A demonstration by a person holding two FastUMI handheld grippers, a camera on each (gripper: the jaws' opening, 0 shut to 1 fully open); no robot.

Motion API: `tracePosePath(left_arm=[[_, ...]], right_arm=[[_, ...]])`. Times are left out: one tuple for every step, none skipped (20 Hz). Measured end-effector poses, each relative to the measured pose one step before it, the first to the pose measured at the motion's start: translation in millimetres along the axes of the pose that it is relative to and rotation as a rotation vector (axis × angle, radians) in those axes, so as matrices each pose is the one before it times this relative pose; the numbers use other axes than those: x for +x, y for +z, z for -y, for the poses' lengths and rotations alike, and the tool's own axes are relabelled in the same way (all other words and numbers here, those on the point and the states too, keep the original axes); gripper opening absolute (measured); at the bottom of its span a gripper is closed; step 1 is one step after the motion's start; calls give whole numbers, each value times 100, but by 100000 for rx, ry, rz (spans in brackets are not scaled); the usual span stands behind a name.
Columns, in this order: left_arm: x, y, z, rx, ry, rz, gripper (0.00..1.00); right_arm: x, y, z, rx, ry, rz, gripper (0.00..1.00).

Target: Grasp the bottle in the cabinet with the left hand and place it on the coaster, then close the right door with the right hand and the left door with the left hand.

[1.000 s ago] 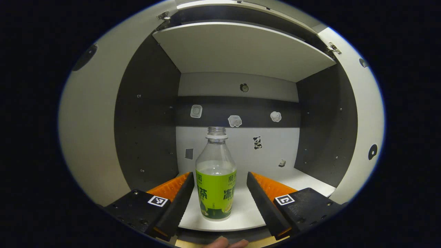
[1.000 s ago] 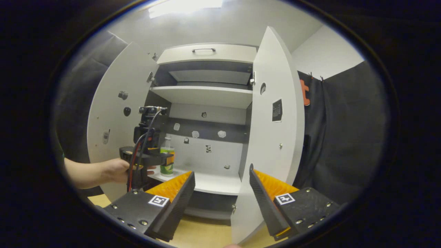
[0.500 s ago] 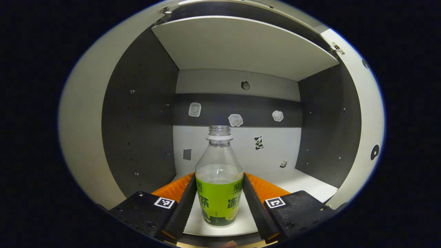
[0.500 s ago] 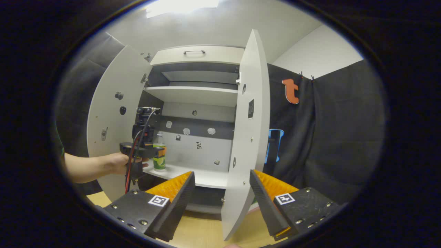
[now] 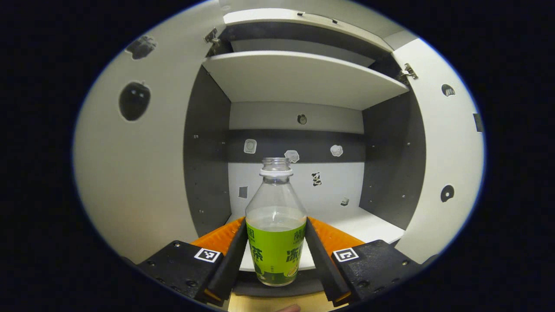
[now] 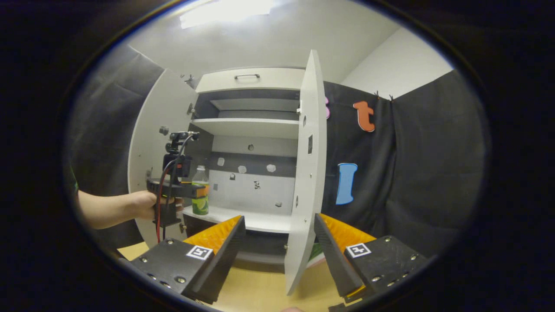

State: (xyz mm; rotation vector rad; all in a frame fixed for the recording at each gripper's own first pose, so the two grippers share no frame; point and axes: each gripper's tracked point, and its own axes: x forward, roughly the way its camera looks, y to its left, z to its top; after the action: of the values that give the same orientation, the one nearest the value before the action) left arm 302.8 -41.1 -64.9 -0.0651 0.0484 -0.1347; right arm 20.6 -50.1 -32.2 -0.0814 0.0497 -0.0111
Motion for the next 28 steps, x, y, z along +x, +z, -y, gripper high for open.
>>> tracePosePath(left_arm=[[-1408,108,65,289,282,182,79],[-1589,35,285,161,-278,462,79],[-1471,180,112,307,143,713,79],[-1600,-35,-42,413,662,333,80],[-1524,-11,-53,885,693,196,79],[-1519,-67,37,789,472,614,80],[-1432,-48,29,942,158,473,79],[-1399,-147,104,526,89,276,79],[-1322,-189,214,309,-477,-338,79],[-1296,-296,343,422,-684,-384,79],[-1183,-218,248,555,-496,122,79],[-1021,-88,178,270,-114,556,79],[-869,-255,182,-279,-16,-55,80],[-793,-299,293,-639,-665,-1,79],[-777,-504,338,-2161,-713,-1308,77],[-765,-356,487,-2948,-1637,-18,79],[-747,-535,441,-3246,-1610,-751,79],[-1152,-951,94,-3294,-727,-288,79],[-697,-1002,180,-2807,-1074,-1169,80],[-561,-1153,40,-1982,-976,-1262,80],[-465,-944,-23,-1192,-1060,-611,80],[-363,-986,-209,32,-461,-592,80],[-365,-1028,-421,1035,349,-898,80],[-256,-1019,-300,1551,158,-698,80],[-314,-912,-313,1111,381,-760,80],[-209,-942,-181,206,-3,-697,80],[-218,-1101,148,-531,-1017,-1900,80],[-189,-1164,16,-738,-654,-980,80]], right_arm=[[-624,-6,-167,643,798,256,96],[-647,22,-198,692,576,102,96],[-619,17,-162,918,624,76,96],[-700,17,-359,1137,881,24,96],[-692,34,-233,1078,678,277,96],[-687,3,-285,945,825,250,96],[-717,-85,-284,711,668,355,96],[-615,-27,-215,536,725,250,96],[-555,-135,-225,530,463,5,96],[-614,-112,-167,671,288,-146,96],[-573,-96,-324,949,642,-147,96],[-470,46,-407,963,888,-88,96],[-342,-34,-201,641,550,-145,96],[-292,51,-87,244,144,1,96],[-273,3,-106,-101,63,22,96],[-81,96,59,-171,-356,156,96],[162,-25,90,36,-393,-180,96],[86,36,80,313,-664,-310,96],[16,-40,32,477,-512,-198,96],[185,86,15,514,-272,270,96],[83,91,-47,580,-22,465,96],[194,-9,-154,680,206,320,96],[200,-209,-88,745,216,130,96],[337,-265,-71,680,227,-146,96],[344,-302,-52,656,16,-279,96],[420,-266,-63,721,-154,-440,96],[459,-373,-34,930,-360,-453,96],[406,-164,-112,1017,-115,-148,96]])
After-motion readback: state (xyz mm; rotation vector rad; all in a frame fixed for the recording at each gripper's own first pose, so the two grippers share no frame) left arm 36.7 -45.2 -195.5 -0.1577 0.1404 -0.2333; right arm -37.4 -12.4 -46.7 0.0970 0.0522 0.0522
